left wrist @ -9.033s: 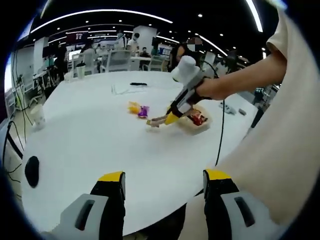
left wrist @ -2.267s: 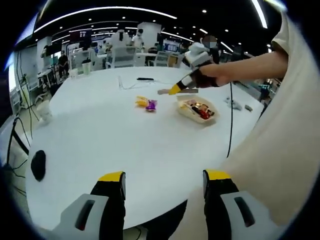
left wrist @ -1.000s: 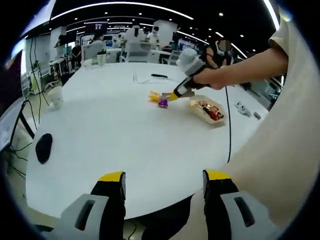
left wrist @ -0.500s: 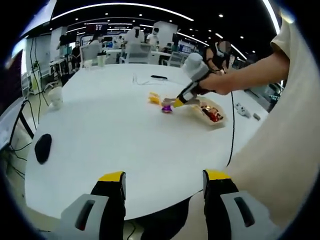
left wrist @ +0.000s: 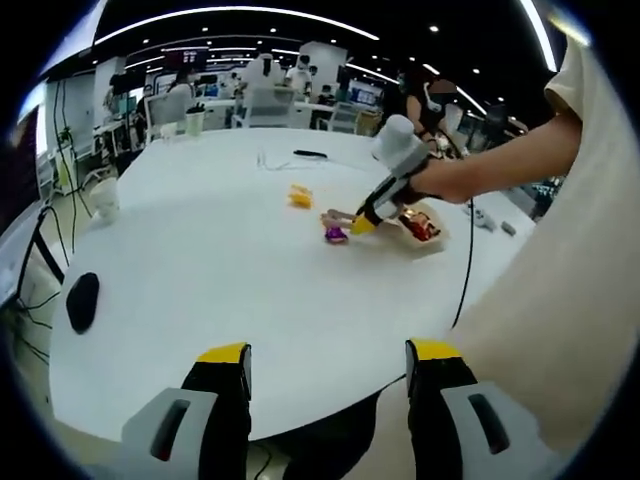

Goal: Place the target food into the container with the food tongs after gripping and lifting it, then release it inside without dropping or visibly crushing the food.

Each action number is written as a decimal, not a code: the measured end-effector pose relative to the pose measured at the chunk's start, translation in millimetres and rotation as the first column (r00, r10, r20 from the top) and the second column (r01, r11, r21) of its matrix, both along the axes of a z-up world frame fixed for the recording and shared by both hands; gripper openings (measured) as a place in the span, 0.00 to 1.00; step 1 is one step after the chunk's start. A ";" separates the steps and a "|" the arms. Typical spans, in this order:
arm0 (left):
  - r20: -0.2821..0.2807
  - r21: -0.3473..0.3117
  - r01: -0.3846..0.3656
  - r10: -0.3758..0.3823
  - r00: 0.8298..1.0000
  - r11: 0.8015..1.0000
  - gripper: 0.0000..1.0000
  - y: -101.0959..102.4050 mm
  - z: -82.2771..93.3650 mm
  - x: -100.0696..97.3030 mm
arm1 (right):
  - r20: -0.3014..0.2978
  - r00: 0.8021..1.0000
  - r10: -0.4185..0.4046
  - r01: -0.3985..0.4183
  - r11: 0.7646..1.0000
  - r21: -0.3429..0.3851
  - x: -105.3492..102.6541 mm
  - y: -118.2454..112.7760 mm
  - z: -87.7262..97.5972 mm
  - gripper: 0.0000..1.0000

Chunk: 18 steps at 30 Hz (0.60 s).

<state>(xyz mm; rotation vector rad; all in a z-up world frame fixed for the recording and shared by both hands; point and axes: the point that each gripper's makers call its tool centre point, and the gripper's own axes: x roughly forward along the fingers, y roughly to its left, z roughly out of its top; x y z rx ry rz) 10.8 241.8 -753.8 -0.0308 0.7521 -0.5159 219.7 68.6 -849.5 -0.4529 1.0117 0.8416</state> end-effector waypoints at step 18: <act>0.007 -0.002 0.028 -0.028 1.000 1.000 0.62 -3.0 1.0 0.2 | -0.051 0.997 -0.049 0.051 0.998 0.041 -25.3 -11.3 14.3 0.19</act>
